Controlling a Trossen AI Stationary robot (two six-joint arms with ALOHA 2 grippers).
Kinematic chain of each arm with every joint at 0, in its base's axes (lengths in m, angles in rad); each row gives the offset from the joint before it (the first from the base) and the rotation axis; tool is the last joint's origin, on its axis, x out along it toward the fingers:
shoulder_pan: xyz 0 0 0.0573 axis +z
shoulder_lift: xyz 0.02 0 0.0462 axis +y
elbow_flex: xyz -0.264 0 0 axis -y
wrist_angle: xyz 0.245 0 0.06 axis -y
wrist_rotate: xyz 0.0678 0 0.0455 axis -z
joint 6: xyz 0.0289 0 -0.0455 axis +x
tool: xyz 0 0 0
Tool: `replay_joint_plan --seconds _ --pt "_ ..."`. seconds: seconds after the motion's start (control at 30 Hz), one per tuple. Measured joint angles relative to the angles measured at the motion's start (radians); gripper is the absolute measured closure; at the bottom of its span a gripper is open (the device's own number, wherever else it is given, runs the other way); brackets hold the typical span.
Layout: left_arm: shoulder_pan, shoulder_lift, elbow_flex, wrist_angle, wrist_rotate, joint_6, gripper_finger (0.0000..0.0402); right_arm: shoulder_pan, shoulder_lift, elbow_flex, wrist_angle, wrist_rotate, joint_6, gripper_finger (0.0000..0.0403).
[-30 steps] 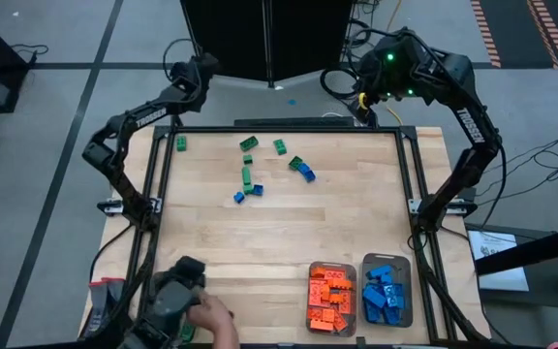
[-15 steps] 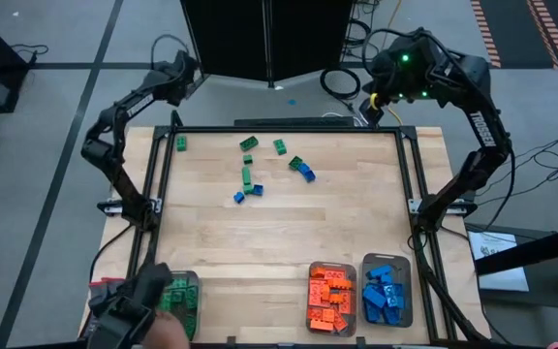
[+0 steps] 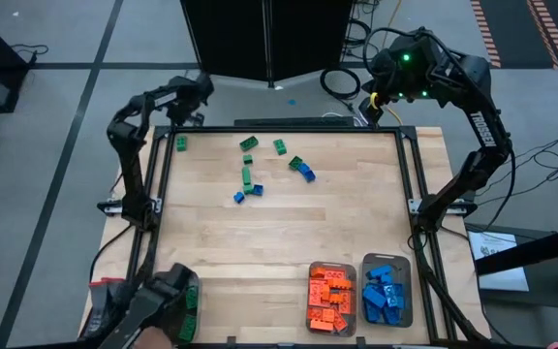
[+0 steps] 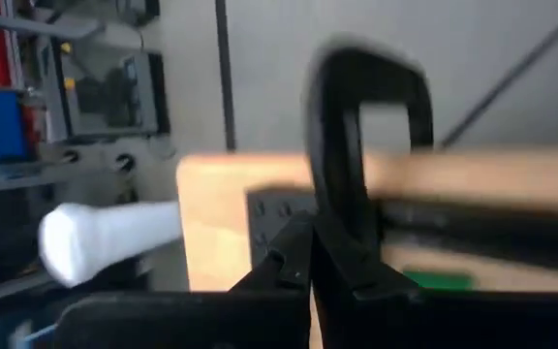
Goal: Sort blocks
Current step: Move the green game piece to the center
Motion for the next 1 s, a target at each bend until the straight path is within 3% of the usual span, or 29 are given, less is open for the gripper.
replay_joint_plan --seconds 0.23,0.6,1.0 --pt "-0.008 0.087 0.024 -0.093 -0.062 0.143 0.0402 0.000 0.000 0.000 0.000 0.000 0.000 0.0403" --pt "0.078 0.086 0.169 -0.244 0.208 0.068 0.0402 0.004 0.000 0.000 -0.008 0.000 0.000 0.0403" --pt "0.035 0.087 0.191 -0.482 0.210 0.030 0.0402 0.005 0.001 0.000 0.009 0.000 -0.011 0.0403"
